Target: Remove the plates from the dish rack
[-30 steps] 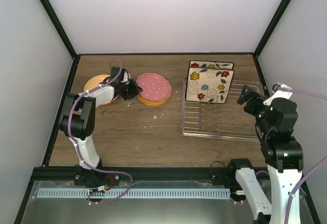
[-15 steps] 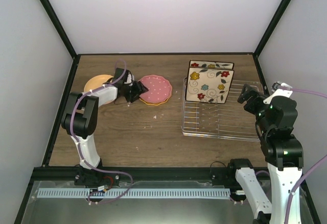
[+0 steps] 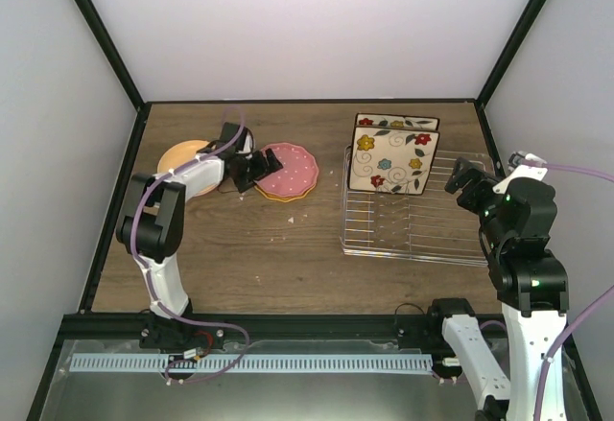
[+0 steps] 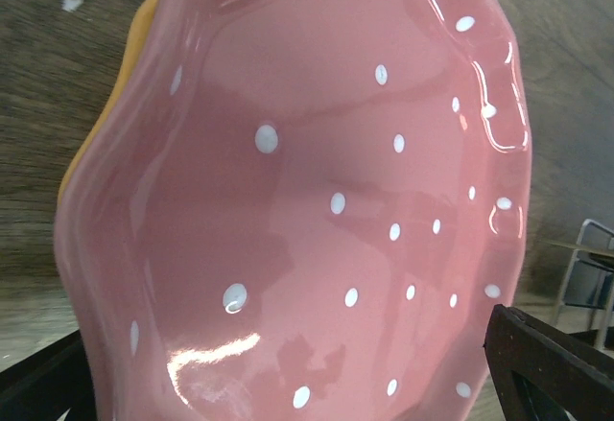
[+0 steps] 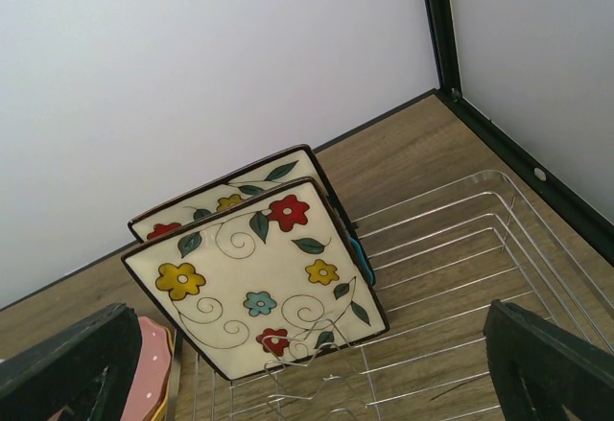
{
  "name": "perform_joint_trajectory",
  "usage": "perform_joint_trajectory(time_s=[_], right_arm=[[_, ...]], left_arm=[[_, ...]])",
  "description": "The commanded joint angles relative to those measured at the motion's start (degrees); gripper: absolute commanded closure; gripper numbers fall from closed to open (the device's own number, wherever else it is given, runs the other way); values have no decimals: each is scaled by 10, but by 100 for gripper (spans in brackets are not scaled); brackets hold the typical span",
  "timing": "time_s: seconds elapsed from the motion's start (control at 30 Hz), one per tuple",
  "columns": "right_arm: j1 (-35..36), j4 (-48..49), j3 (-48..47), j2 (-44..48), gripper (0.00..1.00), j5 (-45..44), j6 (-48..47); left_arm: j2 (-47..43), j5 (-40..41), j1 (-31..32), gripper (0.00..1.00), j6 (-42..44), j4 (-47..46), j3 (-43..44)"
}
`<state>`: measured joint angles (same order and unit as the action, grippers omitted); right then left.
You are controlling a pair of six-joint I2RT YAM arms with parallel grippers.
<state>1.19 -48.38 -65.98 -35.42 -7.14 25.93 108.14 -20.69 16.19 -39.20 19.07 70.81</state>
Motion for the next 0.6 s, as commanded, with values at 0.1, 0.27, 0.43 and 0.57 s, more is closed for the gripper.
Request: perform_joint_trajectory(time_s=[0.1,0.27,0.43,0.57], right_arm=[[-3,9,-5,5,0,-3,-9],[-3,7,-1,8,0,-4,-10],[-4,3,1,14,0,-6,-9],[-3,-2,0,16,0,-8,-9]], left_arm=[[-22,106,15,0,32,83,35],[-30,159,29,0,37,105,59],[-37,197,41,0,44,122,79],[-49,228,41,0,71,124,107]])
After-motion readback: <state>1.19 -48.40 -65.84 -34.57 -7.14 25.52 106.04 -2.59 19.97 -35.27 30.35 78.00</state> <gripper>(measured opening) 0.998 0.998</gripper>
